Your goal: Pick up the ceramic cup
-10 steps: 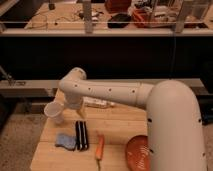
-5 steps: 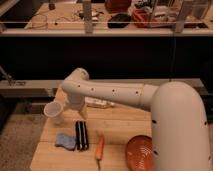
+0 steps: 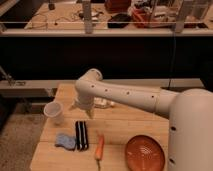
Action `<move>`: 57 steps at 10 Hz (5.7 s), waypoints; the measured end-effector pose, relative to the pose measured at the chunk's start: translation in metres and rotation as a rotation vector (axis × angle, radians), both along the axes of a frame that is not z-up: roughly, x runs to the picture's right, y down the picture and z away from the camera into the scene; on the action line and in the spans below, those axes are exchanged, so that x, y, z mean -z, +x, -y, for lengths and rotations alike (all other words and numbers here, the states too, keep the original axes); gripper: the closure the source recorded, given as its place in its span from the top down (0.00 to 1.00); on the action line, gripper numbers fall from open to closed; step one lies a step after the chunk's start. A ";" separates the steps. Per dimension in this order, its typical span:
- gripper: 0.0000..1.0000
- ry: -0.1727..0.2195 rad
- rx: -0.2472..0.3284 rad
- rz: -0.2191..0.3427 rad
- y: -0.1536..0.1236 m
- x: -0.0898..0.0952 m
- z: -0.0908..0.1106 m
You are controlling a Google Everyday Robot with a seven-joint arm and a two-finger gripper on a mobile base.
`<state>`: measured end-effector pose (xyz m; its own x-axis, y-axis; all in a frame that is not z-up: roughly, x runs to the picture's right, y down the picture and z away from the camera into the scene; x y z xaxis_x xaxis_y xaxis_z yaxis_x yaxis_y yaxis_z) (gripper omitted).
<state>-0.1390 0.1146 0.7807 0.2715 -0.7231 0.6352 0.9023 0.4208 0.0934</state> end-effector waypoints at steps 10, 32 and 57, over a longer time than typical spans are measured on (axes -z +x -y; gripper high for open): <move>0.80 0.111 -0.059 0.129 -0.041 0.000 0.029; 0.79 -0.065 0.323 0.178 -0.121 -0.040 -0.010; 0.00 -0.068 0.334 0.136 -0.084 0.002 0.026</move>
<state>-0.2226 0.0886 0.7790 -0.0626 -0.7124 0.6990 0.9722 0.1149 0.2042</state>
